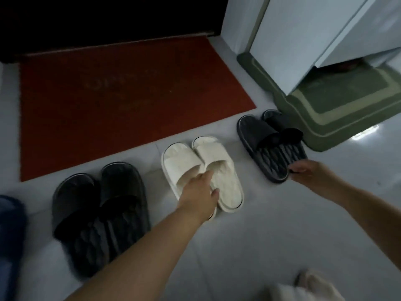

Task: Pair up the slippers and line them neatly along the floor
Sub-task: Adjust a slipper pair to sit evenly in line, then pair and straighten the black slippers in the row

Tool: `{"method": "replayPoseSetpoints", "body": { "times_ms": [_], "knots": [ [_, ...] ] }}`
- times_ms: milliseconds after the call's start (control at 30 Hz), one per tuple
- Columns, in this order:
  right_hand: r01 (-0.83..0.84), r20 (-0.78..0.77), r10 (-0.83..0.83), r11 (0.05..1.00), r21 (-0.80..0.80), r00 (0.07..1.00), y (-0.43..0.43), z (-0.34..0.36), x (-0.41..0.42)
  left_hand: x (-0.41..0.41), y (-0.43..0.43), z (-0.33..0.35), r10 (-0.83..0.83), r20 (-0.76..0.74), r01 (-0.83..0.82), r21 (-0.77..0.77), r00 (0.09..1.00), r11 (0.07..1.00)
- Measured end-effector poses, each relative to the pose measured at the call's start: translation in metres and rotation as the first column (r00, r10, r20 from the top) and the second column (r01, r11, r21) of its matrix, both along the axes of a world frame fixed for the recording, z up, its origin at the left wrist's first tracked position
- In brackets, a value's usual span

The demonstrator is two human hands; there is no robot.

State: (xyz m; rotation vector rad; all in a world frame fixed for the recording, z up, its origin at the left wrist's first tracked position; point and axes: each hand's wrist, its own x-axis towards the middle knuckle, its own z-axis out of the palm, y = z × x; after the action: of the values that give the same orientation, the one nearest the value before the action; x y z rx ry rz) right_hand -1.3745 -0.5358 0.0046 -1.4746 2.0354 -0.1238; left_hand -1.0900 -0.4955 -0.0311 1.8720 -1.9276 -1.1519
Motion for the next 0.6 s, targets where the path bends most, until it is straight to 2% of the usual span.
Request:
{"method": "replayPoseSetpoints", "body": {
  "times_ms": [67,133,233,300,367,467,600],
  "knots": [
    [0.069,-0.005,-0.069,0.996,-0.064,0.998,-0.04,-0.032,-0.027,-0.031,-0.013,-0.016,0.201,0.027,-0.202,0.101,0.979,0.974],
    [0.116,-0.052,-0.12,0.991,-0.071,0.991,-0.078,-0.061,-0.047,-0.052,-0.026,-0.03,0.389,0.105,-0.401,0.155,0.915,0.903],
    [0.156,-0.004,-0.157,0.987,-0.045,0.988,-0.118,-0.093,-0.056,-0.068,-0.04,-0.046,0.589,0.18,-0.613,0.131,0.788,0.779],
    [0.103,0.043,-0.099,0.988,-0.117,0.994,-0.126,-0.107,-0.051,-0.075,-0.045,-0.052,0.687,0.217,-0.716,0.107,0.694,0.69],
    [0.036,0.056,-0.025,0.981,-0.19,0.998,-0.126,-0.115,-0.046,-0.077,-0.047,-0.057,0.753,0.218,-0.781,0.092,0.621,0.618],
    [0.0,0.035,0.008,0.976,-0.218,0.999,-0.125,-0.12,-0.044,-0.078,-0.048,-0.059,0.817,0.192,-0.838,0.067,0.543,0.541],
    [0.003,-0.03,-0.01,0.976,-0.216,0.999,-0.138,-0.117,-0.038,-0.072,-0.055,-0.066,0.837,0.177,-0.854,0.039,0.517,0.519]
  ]
}}
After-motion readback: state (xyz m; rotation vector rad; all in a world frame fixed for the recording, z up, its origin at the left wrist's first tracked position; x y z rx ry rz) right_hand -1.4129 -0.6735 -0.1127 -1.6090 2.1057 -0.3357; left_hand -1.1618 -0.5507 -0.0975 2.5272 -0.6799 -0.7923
